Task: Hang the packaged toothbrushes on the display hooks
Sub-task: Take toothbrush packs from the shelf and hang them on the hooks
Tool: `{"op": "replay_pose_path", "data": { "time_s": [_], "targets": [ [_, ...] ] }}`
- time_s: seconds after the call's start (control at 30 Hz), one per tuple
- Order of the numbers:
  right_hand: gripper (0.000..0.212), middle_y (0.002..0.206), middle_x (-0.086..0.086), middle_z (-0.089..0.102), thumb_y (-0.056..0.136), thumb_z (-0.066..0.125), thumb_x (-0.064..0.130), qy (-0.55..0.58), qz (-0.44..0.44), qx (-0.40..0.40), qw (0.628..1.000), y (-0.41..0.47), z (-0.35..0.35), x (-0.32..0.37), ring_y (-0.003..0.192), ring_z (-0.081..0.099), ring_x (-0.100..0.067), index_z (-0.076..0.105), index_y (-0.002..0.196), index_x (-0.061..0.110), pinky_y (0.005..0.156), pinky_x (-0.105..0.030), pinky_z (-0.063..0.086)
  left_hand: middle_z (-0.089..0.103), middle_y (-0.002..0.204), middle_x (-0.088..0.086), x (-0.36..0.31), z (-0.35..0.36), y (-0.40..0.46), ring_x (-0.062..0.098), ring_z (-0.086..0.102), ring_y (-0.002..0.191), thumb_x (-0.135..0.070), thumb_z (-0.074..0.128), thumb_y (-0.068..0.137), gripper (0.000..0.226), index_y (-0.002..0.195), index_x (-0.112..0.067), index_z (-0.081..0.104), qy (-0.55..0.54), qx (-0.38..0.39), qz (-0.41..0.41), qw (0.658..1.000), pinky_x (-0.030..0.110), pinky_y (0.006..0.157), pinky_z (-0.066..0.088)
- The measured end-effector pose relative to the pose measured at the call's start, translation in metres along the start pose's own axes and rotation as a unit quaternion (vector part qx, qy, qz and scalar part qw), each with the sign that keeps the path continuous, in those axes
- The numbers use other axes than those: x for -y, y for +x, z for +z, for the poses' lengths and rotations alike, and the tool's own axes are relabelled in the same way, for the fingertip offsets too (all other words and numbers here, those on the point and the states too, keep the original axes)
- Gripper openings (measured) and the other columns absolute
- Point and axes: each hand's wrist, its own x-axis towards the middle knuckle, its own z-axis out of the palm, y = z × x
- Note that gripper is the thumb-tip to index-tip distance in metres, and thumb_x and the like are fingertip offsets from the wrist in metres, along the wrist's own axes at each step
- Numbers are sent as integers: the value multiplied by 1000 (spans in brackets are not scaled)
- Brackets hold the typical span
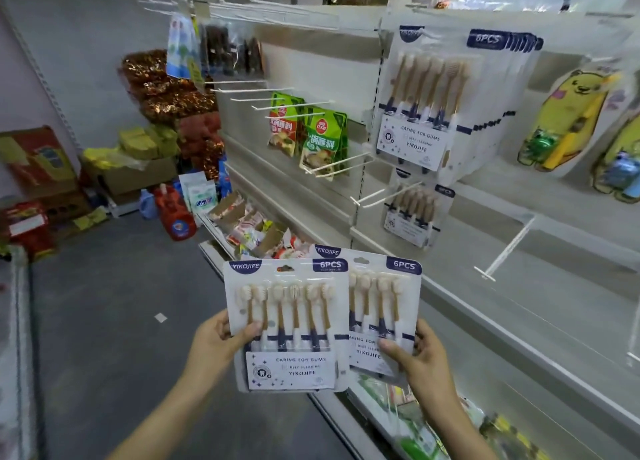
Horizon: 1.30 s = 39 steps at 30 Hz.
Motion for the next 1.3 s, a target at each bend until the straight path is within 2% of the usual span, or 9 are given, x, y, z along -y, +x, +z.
{"op": "replay_pose_path", "data": {
  "time_s": [0.2, 0.37, 0.6, 0.73, 0.8, 0.93, 1.07, 1.2, 1.3],
  "targets": [
    [43, 99, 7, 78, 82, 73, -6, -8, -21, 18, 1000, 65, 14, -3, 88, 74, -10, 63, 115, 19, 71, -21, 59, 78, 101, 3, -6, 12, 65, 20, 75, 94, -4, 75, 82, 30, 111, -11, 70, 24, 22, 11, 999, 32, 82, 60],
    [45, 97, 18, 76, 81, 74, -6, -14, -41, 13, 999, 108, 29, -9, 88, 71, 0, 62, 116, 20, 69, -13, 54, 78, 101, 0, -8, 20, 114, 14, 74, 92, -1, 74, 82, 31, 112, -11, 70, 37, 30, 22, 999, 19, 74, 58],
    [43, 104, 1, 77, 83, 74, 0, 8, -32, -25, 999, 126, 39, -25, 92, 73, -12, 64, 121, 16, 67, -21, 58, 77, 103, 6, -4, 26, 166, 18, 74, 93, 2, 73, 83, 33, 114, -6, 68, 52, 84, 27, 995, 20, 76, 59],
    [47, 111, -2, 76, 81, 80, 12, 11, -35, -75, 997, 130, 43, -29, 103, 72, -21, 63, 125, 16, 84, -39, 60, 77, 105, 9, -2, 29, 185, 17, 74, 93, 5, 71, 84, 32, 115, 0, 68, 57, 125, 46, 989, 18, 76, 57],
    [46, 111, -2, 75, 82, 79, 10, 12, -34, -103, 994, 132, 46, -30, 105, 71, -22, 63, 125, 18, 89, -47, 58, 76, 105, 5, -2, 29, 195, 12, 73, 90, 7, 71, 83, 33, 116, 1, 67, 50, 142, 48, 987, 16, 75, 56],
    [39, 102, 4, 77, 84, 74, 0, 11, -29, -162, 986, 131, 60, -25, 97, 73, -17, 65, 112, 26, 88, -43, 59, 77, 98, -3, -7, 23, 212, 6, 73, 87, 4, 71, 85, 30, 111, -10, 68, 41, 185, 38, 981, 12, 66, 53],
    [40, 105, -1, 76, 83, 75, 2, 6, -24, -207, 978, 131, 71, -22, 97, 73, -19, 64, 118, 18, 87, -43, 59, 77, 87, -15, -15, 16, 224, 1, 72, 84, 1, 71, 86, 27, 104, -20, 68, 40, 221, 31, 974, 12, 68, 54],
    [38, 99, 7, 74, 82, 76, 1, -5, -24, -237, 971, 135, 82, -17, 86, 73, -7, 63, 107, 28, 78, -32, 61, 78, 89, -11, -18, 9, 231, 2, 72, 84, -2, 72, 86, 23, 103, -18, 69, 48, 236, 34, 970, 16, 68, 54],
    [43, 105, 1, 75, 82, 76, 0, -9, -19, -249, 968, 141, 88, -17, 87, 73, -7, 63, 117, 20, 77, -32, 61, 77, 93, -9, -17, 4, 232, 1, 72, 85, -3, 73, 85, 24, 103, -19, 70, 54, 251, 40, 966, 15, 69, 54]
  ]
}}
